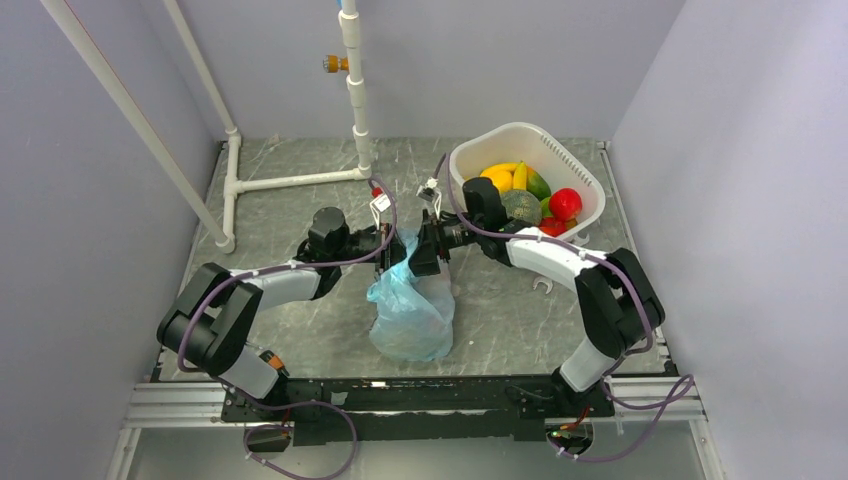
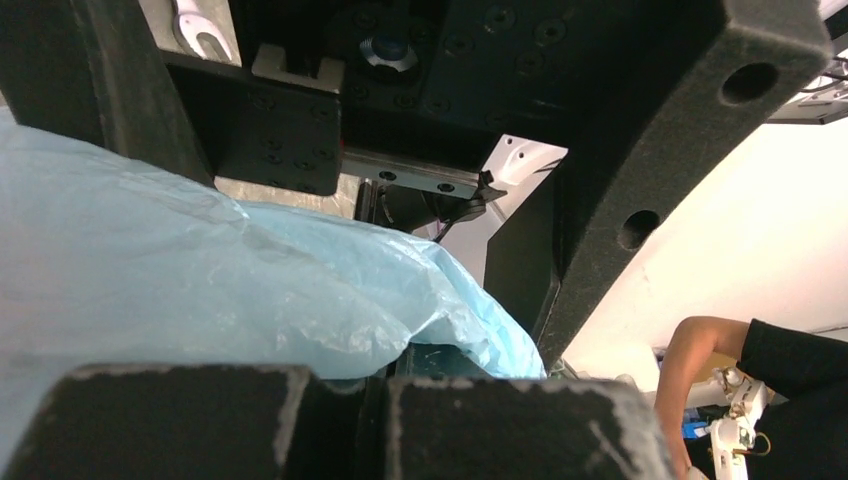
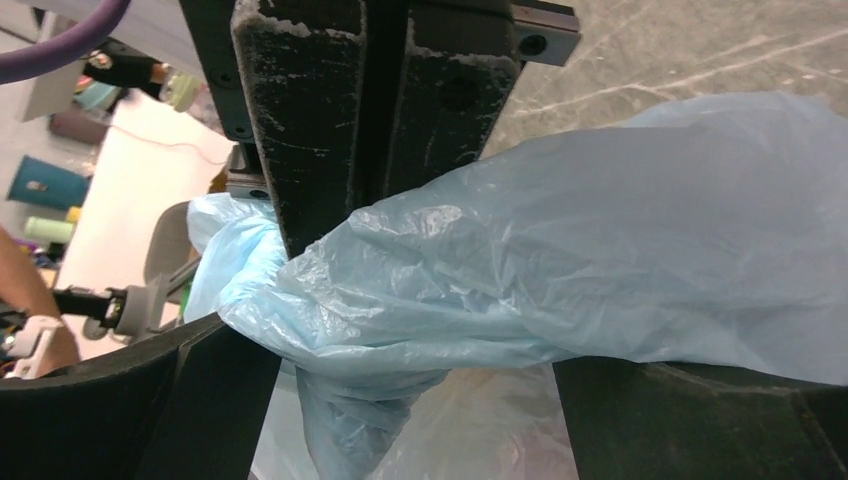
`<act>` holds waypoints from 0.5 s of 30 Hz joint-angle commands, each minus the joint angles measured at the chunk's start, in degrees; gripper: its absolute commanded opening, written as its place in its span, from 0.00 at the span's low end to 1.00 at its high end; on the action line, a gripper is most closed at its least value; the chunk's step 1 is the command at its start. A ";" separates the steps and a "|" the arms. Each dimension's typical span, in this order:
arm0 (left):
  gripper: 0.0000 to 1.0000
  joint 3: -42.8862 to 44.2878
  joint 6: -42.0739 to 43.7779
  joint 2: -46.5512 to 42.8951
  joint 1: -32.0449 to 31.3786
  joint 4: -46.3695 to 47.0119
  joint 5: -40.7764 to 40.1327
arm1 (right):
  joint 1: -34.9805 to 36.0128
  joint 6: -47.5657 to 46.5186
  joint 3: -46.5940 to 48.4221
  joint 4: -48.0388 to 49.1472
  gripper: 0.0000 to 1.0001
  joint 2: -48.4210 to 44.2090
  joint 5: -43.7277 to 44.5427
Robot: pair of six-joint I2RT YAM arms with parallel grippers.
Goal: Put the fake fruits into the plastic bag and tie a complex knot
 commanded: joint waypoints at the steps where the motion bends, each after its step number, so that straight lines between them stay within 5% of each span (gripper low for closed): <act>1: 0.00 0.44 0.31 -1.66 -0.27 3.07 0.24 | -0.56 -9.42 3.90 -11.18 0.99 -5.47 5.54; 10: 0.00 1.41 -0.38 -0.22 0.22 3.96 0.60 | -8.05 -12.11 -0.27 -26.49 0.97 -15.23 6.19; 15: 0.00 1.89 -1.06 -0.07 0.23 5.05 0.71 | -8.96 -11.90 -3.45 -27.05 0.53 -16.91 7.28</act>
